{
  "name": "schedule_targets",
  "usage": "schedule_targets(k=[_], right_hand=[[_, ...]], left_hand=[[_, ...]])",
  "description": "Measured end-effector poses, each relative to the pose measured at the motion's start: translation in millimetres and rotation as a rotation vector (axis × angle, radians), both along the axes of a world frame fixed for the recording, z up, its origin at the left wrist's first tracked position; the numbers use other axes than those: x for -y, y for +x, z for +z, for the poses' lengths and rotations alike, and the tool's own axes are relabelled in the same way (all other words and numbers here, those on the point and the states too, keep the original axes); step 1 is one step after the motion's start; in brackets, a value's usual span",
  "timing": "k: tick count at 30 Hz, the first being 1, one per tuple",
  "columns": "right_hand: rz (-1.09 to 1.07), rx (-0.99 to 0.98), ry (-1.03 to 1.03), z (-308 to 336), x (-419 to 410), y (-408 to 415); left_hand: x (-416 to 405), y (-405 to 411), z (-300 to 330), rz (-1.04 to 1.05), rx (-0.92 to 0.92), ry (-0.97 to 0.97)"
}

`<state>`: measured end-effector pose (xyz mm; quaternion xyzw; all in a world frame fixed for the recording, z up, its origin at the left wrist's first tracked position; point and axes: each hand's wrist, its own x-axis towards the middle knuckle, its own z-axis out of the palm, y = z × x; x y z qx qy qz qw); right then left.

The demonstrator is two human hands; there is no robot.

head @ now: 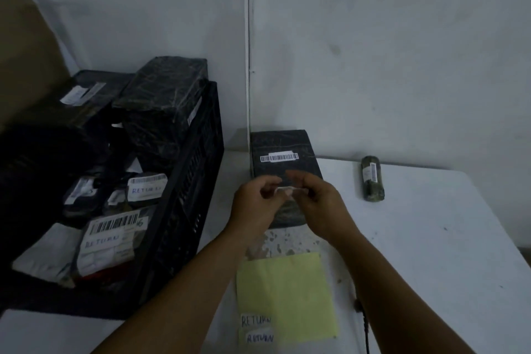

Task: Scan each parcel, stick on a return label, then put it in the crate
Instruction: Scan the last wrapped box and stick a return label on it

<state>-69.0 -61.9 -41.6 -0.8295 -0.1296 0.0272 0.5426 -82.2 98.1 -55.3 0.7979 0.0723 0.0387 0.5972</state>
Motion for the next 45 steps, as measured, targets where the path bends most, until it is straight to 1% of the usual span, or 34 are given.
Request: schedule_targets(k=[3,6,8,10,13,15,18,21,24,27,31,34,37,41,45], right_hand=[[-0.041,0.022,-0.062,7,-3,21],[-0.178,0.031,-0.092,8,-10,42],[-0.287,-0.008,-0.098,5,-18,55],[-0.35,-0.013,-0.149,-1,-26,67],[-0.388,0.026,-0.328,-11,-32,81],[-0.367,0.056,-0.458,-18,-34,86],[-0.367,0.119,-0.595,-27,-34,87],[-0.467,0.145,-0.691,-32,-30,84],[-0.518,0.013,-0.659,-35,-23,87],[-0.498,-0.086,-0.556,-36,-21,93],[-0.479,-0.08,-0.524,-39,-19,92],[-0.425,-0.066,-0.521,-41,-14,84],[-0.37,-0.116,-0.461,-46,-7,82],[-0.372,-0.15,-0.308,-48,-2,83],[-0.408,-0.208,-0.211,-48,-3,85]], left_hand=[[2,20,1,0.085,0.029,-0.002],[4,37,-1,0.154,0.058,0.051],[5,48,-5,0.176,0.07,0.141],[6,59,-9,0.193,0.061,0.219],[5,71,-17,0.226,0.047,0.465],[4,75,-23,0.232,0.011,0.571],[4,78,-34,0.261,-0.006,0.56],[6,83,-37,0.326,-0.044,0.407],[7,90,-35,0.348,-0.132,0.259],[5,93,-34,0.363,-0.164,0.233],[-1,90,-34,0.339,-0.17,0.23],[-4,81,-37,0.253,-0.143,0.213],[-6,69,-42,0.199,-0.133,0.202],[-7,66,-42,0.248,-0.125,0.119],[-9,68,-41,0.279,-0.149,0.101]])
